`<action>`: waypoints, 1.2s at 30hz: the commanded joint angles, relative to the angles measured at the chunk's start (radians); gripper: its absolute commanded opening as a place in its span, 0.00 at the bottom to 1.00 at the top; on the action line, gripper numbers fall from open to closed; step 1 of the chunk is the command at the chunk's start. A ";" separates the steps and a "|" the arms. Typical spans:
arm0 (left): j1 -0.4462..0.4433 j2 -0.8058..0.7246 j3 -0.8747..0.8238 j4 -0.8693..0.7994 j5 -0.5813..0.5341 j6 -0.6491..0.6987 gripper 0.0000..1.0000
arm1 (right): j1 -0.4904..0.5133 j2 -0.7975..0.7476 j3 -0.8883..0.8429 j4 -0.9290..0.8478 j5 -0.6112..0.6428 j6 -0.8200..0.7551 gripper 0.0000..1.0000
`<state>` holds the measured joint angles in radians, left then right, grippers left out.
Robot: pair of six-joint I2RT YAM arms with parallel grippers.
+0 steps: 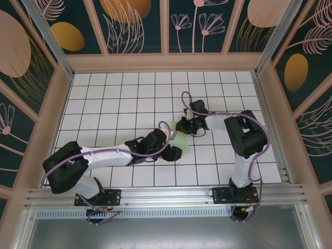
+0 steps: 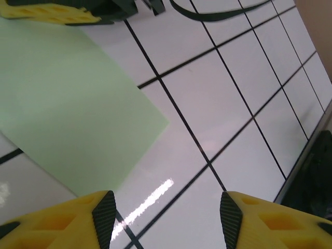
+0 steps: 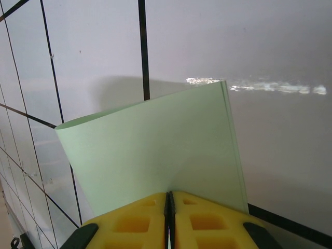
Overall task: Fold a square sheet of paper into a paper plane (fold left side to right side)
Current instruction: First fold the square sheet of paper in half at the center of the table, then hold the square sheet of paper at the center of the table.
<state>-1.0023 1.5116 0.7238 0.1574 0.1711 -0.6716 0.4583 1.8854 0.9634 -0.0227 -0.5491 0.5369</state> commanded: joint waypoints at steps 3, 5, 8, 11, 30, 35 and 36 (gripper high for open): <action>0.038 0.112 0.068 0.043 0.011 -0.012 0.58 | 0.010 -0.004 -0.037 -0.047 0.049 0.009 0.14; 0.048 0.147 0.081 0.068 0.026 -0.010 0.58 | 0.012 -0.007 -0.038 -0.048 0.049 0.009 0.14; 0.056 0.195 0.103 0.095 0.046 -0.010 0.58 | 0.011 -0.009 -0.037 -0.044 0.042 0.009 0.14; 0.056 0.257 0.127 0.103 0.070 -0.009 0.57 | 0.011 -0.012 -0.033 -0.045 0.037 0.008 0.14; 0.056 0.325 0.096 0.083 0.088 -0.047 0.54 | -0.051 -0.275 0.030 -0.187 0.065 -0.038 0.37; 0.057 0.318 0.103 0.080 0.081 -0.051 0.54 | -0.100 -0.439 -0.091 -0.246 0.058 -0.043 0.31; 0.056 0.317 0.106 0.080 0.080 -0.052 0.54 | -0.105 -0.474 -0.128 -0.265 0.056 -0.044 0.29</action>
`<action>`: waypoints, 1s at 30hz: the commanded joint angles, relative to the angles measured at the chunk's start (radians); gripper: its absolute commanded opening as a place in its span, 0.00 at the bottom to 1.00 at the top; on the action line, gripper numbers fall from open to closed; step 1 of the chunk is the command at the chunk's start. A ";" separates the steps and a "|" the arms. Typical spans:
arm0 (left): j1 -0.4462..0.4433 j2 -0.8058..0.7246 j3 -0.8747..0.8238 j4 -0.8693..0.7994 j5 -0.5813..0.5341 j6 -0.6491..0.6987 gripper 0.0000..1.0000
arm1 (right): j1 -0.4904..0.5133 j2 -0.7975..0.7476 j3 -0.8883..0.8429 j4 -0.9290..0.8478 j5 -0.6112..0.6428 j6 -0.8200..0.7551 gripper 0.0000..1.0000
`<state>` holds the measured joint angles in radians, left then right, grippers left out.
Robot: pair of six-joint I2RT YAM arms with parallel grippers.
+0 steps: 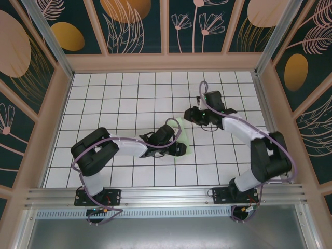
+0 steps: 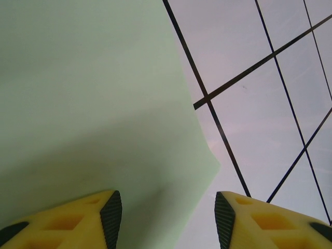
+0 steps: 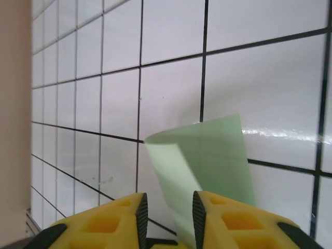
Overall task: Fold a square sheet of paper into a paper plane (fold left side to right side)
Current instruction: Hold the square sheet of paper at the center of the table.
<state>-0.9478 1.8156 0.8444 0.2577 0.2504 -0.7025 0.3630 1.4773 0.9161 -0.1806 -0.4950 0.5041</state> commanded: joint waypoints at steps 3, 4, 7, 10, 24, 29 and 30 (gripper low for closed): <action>0.002 0.011 -0.010 -0.027 -0.002 -0.020 0.53 | -0.015 -0.155 -0.191 -0.120 -0.016 0.002 0.21; 0.001 0.011 -0.009 -0.029 -0.004 -0.020 0.53 | -0.015 -0.179 -0.226 -0.113 -0.036 0.013 0.19; 0.001 0.004 -0.011 -0.038 -0.010 -0.021 0.53 | -0.011 -0.236 -0.326 -0.079 -0.106 0.052 0.14; 0.002 0.000 -0.013 -0.044 -0.014 -0.022 0.53 | -0.001 -0.254 -0.390 -0.059 -0.119 0.072 0.11; 0.001 -0.007 -0.004 -0.065 -0.027 -0.019 0.53 | 0.073 -0.092 -0.401 0.100 -0.128 0.132 0.09; 0.002 -0.006 -0.001 -0.066 -0.023 -0.015 0.53 | 0.094 -0.036 -0.385 0.113 -0.106 0.128 0.09; 0.002 -0.009 -0.002 -0.063 -0.020 -0.016 0.53 | 0.097 -0.030 -0.383 0.109 -0.097 0.122 0.09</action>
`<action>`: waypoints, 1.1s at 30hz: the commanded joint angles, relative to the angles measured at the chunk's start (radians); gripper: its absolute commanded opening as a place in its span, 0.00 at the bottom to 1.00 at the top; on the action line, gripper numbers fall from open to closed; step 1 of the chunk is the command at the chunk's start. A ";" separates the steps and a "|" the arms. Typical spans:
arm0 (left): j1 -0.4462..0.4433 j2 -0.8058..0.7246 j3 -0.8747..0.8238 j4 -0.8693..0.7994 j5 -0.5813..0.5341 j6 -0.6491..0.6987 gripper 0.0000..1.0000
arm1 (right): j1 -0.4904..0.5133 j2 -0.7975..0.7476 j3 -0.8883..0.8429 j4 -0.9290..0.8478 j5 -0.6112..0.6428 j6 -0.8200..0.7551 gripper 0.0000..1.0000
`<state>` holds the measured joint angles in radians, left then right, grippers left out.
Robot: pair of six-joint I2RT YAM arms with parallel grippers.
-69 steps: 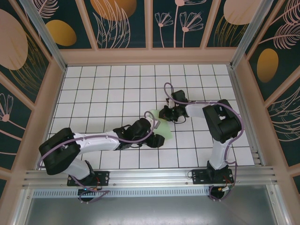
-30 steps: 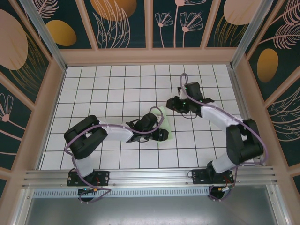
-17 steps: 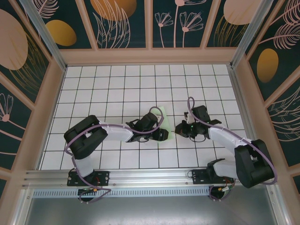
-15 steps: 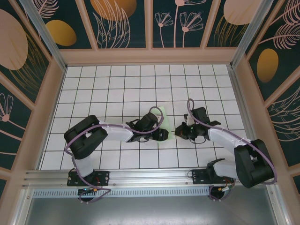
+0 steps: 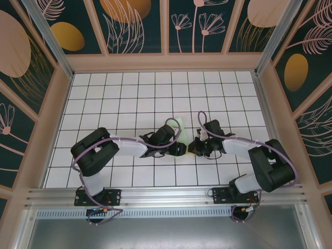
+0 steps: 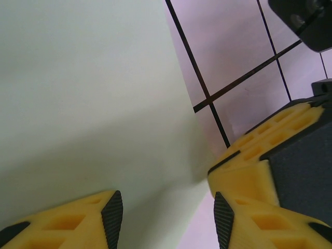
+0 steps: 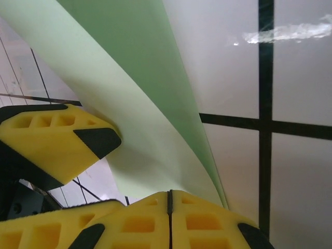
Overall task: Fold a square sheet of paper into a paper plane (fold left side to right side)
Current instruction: Hold the square sheet of paper at the center of the table, then first fold the square sheet of paper in half at the center of the table.
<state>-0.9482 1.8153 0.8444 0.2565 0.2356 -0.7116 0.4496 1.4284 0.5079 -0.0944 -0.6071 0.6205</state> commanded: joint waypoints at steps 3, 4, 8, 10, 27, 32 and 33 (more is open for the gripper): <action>0.002 -0.021 -0.008 -0.050 -0.004 -0.011 0.54 | 0.014 0.031 0.028 -0.016 0.065 -0.021 0.09; 0.002 -0.025 -0.005 -0.053 -0.007 -0.011 0.55 | 0.014 0.033 0.028 -0.027 0.080 -0.027 0.09; 0.006 -0.034 0.013 -0.070 -0.033 -0.006 0.58 | 0.014 0.064 0.023 -0.073 0.123 -0.057 0.09; 0.013 -0.037 0.021 -0.076 -0.042 -0.008 0.59 | 0.014 0.080 0.023 -0.092 0.139 -0.067 0.09; 0.087 -0.011 0.094 -0.060 -0.012 0.061 0.62 | 0.014 0.098 0.018 -0.107 0.178 -0.070 0.09; 0.095 0.017 0.096 -0.066 -0.025 0.061 0.62 | 0.013 0.094 0.021 -0.123 0.198 -0.073 0.09; 0.097 0.023 0.096 -0.070 -0.028 0.064 0.62 | 0.014 0.093 0.023 -0.126 0.200 -0.073 0.09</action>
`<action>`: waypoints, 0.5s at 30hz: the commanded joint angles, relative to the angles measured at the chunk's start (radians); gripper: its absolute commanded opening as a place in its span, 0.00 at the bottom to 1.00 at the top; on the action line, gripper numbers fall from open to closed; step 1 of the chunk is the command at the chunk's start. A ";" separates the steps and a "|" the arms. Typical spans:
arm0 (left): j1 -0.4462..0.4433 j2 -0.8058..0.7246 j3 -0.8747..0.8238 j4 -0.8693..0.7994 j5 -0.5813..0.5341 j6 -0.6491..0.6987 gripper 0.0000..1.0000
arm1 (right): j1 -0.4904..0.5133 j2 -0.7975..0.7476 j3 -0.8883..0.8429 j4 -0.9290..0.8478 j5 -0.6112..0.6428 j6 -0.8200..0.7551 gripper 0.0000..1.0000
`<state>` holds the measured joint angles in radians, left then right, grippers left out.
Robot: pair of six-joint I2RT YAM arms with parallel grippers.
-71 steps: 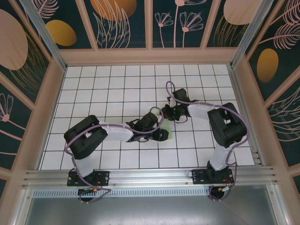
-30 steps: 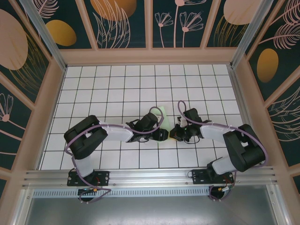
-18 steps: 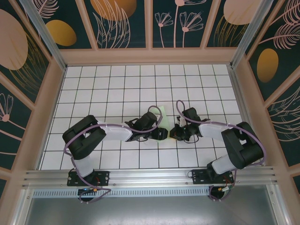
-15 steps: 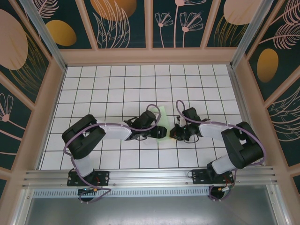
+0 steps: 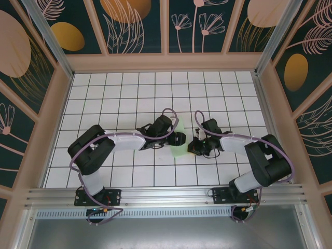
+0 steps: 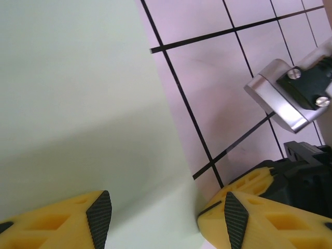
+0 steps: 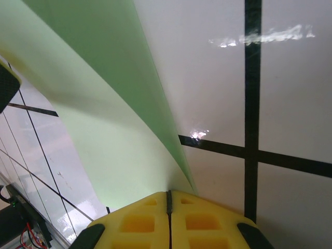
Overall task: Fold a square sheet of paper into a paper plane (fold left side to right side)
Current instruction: First fold the square sheet of paper in half at the center of the table.
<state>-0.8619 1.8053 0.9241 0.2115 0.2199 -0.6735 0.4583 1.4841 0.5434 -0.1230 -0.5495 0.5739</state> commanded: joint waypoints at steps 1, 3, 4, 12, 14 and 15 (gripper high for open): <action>0.012 0.039 0.017 -0.027 -0.018 0.027 0.62 | 0.005 0.037 -0.013 -0.099 0.146 -0.027 0.09; 0.018 0.050 0.021 -0.033 -0.027 0.033 0.62 | 0.005 0.038 -0.011 -0.104 0.155 -0.029 0.09; 0.019 0.056 0.022 -0.035 -0.035 0.035 0.62 | 0.006 0.038 -0.010 -0.107 0.160 -0.029 0.09; 0.039 0.085 0.023 -0.036 -0.075 0.046 0.62 | 0.004 0.040 -0.014 -0.127 0.187 -0.034 0.09; 0.048 0.091 0.022 -0.037 -0.081 0.053 0.62 | 0.005 0.041 -0.016 -0.132 0.192 -0.036 0.09; 0.050 0.092 0.020 -0.034 -0.083 0.055 0.62 | 0.004 0.041 -0.016 -0.134 0.192 -0.036 0.09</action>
<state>-0.8371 1.8641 0.9318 0.2043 0.1913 -0.6540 0.4667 1.4841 0.5549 -0.1383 -0.5194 0.5556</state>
